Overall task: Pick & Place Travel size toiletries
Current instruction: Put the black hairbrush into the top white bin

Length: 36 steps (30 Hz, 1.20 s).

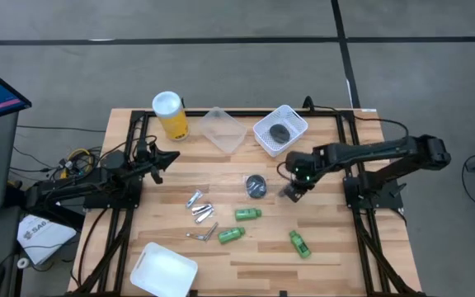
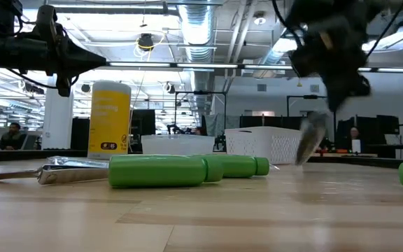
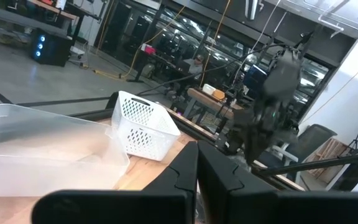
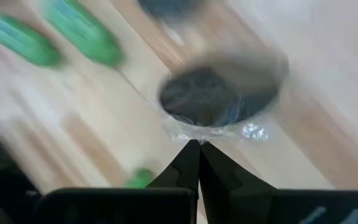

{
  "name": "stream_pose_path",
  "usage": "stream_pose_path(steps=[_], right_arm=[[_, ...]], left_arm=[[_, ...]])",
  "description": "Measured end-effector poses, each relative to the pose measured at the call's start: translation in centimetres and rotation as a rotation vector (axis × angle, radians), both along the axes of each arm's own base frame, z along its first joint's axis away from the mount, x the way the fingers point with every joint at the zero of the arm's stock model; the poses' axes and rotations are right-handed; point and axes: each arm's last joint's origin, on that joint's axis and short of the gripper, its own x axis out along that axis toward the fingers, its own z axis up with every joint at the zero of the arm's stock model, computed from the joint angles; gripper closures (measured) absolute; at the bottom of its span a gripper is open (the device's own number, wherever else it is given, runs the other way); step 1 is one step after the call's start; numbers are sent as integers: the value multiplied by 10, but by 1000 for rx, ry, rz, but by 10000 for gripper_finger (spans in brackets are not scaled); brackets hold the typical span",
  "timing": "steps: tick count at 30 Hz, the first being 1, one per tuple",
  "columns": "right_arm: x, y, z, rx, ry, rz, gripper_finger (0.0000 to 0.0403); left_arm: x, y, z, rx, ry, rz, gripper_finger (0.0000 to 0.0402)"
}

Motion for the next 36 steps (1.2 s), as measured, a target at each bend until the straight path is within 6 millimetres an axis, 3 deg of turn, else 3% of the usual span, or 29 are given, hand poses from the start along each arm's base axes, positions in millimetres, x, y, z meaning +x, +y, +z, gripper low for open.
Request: stream_pose_path(steps=[4,9,13,18,24,29,36], right_arm=[[9,-13,36,-46,-100,3,403],[19,-44,71,-159,-144,-9,403],[26,-74,90,-228,-172,-22,403],[33,-116,97,-288,-155,-45,403],[34,-161,74,-296,-56,-67,403],[36,-193,40,-258,58,-79,403],[44,-215,-3,-220,197,-72,402]], left_arm=[[0,0,0,1,-3,0,400],[0,0,1,1,-5,0,400],[0,0,1,2,-7,0,400],[0,0,1,2,-9,0,400],[0,0,1,3,-11,0,400],[0,0,1,3,-11,0,400],[0,0,1,3,-12,0,400]])
